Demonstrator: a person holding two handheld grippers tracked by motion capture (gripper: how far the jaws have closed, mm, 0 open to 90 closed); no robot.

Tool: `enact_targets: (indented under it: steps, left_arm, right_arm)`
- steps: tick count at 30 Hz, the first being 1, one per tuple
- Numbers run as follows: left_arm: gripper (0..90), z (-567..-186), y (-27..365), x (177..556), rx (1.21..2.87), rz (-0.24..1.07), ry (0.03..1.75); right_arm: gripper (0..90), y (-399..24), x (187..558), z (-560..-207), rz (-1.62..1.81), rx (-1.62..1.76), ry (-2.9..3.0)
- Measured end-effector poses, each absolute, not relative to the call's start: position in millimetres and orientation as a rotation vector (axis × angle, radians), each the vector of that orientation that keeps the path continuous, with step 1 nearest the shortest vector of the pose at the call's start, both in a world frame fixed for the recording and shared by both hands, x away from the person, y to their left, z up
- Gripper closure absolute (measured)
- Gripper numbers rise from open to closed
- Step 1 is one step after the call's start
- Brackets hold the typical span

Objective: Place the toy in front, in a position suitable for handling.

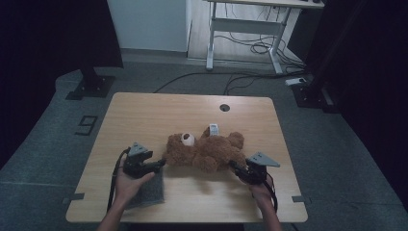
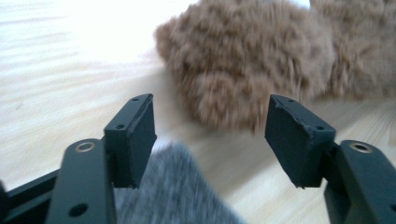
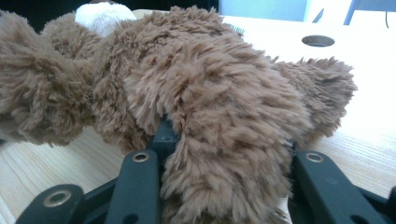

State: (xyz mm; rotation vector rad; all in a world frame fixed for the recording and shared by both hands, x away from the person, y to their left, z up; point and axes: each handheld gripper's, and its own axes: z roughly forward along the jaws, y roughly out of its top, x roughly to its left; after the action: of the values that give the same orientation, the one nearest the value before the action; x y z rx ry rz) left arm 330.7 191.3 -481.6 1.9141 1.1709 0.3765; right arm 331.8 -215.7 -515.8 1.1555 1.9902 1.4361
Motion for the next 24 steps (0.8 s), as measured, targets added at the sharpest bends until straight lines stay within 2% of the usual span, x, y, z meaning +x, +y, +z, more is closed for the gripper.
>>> enact_targets:
  steps: [6, 11, 16, 24]
  left_arm:
    - [29.0, -498.5, 210.7, 293.4, 1.936, 0.446, 1.249]
    - [26.8, -507.3, 220.0, 290.5, 1.958, 0.463, 1.298]
    - [25.5, -515.8, 228.2, 284.7, 1.954, 0.404, 1.317]
    - [23.7, -517.5, 230.7, 283.0, 1.962, 0.389, 1.316]
  right_arm:
    - [57.8, -218.2, 333.1, -517.5, 1.448, 1.166, 2.0]
    - [57.2, -218.3, 335.1, -517.7, 1.452, 1.173, 1.997]
    - [56.3, -217.9, 333.5, -518.7, 1.434, 1.173, 2.0]
    - [55.4, -217.6, 333.0, -519.6, 1.429, 1.179, 1.999]
